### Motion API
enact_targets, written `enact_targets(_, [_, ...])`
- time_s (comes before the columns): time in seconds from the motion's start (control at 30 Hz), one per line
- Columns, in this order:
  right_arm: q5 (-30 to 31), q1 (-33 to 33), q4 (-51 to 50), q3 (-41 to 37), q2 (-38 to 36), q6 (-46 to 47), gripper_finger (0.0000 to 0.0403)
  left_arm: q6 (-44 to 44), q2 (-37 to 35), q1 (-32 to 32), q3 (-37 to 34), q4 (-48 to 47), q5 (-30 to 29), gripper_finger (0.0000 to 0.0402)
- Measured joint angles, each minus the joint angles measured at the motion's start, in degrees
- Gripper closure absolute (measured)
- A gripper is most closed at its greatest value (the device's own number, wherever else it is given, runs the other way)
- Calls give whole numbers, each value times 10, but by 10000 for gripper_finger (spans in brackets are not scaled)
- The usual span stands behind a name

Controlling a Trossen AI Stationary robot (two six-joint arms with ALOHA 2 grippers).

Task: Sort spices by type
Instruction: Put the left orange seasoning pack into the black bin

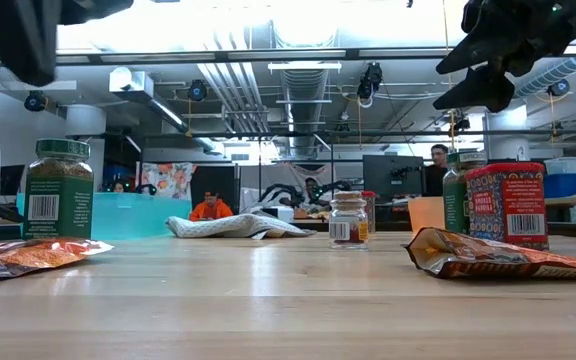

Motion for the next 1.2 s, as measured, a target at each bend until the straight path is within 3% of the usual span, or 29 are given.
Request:
enact_targets(0.27, [1, 0, 3, 0, 0, 10, 64, 14, 0, 1, 0, -36, -12, 402])
enact_targets(0.47, [7, 27, 17, 0, 6, 64, 64, -32, 0, 2, -1, -37, -24, 393])
enact_targets(0.77, [98, 122, 58, 54, 55, 0, 64, -15, 0, -2, -13, -68, -10, 315])
enact_targets(0.93, [101, 141, 33, 83, 81, -9, 64, -21, 0, -22, -64, -33, -10, 278])
enact_targets(1.2, [101, 142, 0, 101, 105, -2, 64, -108, 0, -50, -120, 52, -6, 230])
